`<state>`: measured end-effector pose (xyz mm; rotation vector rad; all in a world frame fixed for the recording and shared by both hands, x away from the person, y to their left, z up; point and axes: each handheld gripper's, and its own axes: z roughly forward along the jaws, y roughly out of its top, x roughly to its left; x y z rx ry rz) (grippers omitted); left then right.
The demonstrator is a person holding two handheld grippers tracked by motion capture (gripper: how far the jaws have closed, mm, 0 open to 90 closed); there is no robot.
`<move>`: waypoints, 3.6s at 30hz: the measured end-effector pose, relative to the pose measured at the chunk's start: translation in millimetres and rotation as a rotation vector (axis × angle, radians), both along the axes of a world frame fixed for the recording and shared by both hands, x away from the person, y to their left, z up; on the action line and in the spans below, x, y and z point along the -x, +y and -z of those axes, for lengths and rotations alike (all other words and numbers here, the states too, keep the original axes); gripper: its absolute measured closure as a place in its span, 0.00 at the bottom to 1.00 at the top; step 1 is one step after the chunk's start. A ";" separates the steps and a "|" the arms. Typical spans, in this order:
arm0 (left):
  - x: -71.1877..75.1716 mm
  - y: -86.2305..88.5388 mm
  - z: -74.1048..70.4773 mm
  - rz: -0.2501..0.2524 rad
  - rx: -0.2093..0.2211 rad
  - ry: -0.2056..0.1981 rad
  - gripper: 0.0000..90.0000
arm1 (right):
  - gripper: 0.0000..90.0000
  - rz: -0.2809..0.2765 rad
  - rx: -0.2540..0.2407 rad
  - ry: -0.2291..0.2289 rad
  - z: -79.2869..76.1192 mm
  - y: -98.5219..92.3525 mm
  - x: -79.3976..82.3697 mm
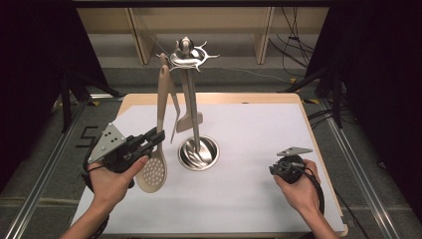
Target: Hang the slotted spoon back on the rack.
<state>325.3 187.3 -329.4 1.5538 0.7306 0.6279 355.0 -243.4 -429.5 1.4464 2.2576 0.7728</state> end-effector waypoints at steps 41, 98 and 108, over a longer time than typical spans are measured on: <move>-27.4 -28.5 7.2 -0.005 -0.017 0.064 0.86 | 0.87 -0.002 0.002 0.002 0.8 -1.1 0.6; 0.7 12.2 17.5 -0.043 -0.014 -0.006 0.58 | 0.83 -0.005 0.005 -0.008 1.5 0.5 0.9; 8.2 40.2 38.2 -0.103 -0.019 0.035 0.56 | 0.82 -0.008 0.005 -0.008 1.8 1.8 0.5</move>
